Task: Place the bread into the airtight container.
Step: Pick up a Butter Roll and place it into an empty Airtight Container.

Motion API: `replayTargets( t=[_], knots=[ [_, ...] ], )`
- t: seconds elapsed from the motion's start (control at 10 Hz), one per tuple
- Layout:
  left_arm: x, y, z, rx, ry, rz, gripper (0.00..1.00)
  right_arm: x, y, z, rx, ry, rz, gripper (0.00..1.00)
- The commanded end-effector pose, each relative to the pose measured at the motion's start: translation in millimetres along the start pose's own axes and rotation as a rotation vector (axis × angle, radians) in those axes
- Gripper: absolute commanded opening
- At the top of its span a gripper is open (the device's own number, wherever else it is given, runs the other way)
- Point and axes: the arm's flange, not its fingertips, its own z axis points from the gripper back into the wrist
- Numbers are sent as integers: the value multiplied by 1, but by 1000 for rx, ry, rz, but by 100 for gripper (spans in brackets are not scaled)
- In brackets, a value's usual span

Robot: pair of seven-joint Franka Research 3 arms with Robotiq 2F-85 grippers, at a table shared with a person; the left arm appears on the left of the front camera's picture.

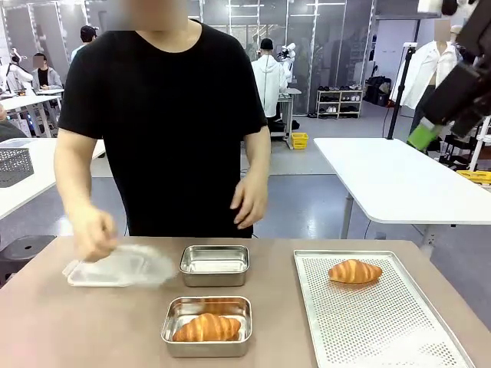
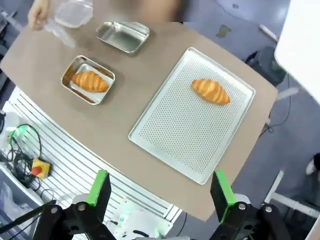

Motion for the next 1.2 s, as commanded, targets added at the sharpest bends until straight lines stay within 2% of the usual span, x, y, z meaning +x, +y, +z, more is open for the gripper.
replayTargets(
  t=[0.0, 0.1, 0.2, 0.3, 0.4, 0.5, 0.6, 0.7, 0.9, 1.0, 1.1],
  knots=[
    [1, 0, 2, 1, 2, -12, 100, 4, -17, -31, -28, 20, -23, 100],
    [1, 0, 2, 1, 2, -12, 100, 10, -31, -56, 83, 2, 110, 100],
    [1, 0, 2, 1, 2, -12, 100, 29, -48, -101, 239, -57, 266, 100],
    [1, 0, 2, 1, 2, -12, 100, 53, -43, -136, 312, -83, 301, 100],
    [1, 0, 2, 1, 2, -12, 100, 74, -27, -164, 299, -41, 319, 100],
    [1, 0, 2, 1, 2, -12, 100, 87, -16, -189, 308, 38, 345, 100],
    [1, 0, 2, 1, 2, -12, 100, 92, -14, -204, 296, 68, 331, 100],
    [1, 0, 2, 1, 2, -12, 100, 84, -20, -191, 290, 34, 308, 100],
    [1, 0, 2, 1, 2, -12, 100, 26, -60, -114, 178, -86, 134, 100],
    [1, 0, 2, 1, 2, -12, 100, -31, -86, -78, 153, -186, 36, 100],
    [1, 0, 2, 1, 2, -12, 100, -98, -117, -59, 188, -264, -76, 100]
  ],
)
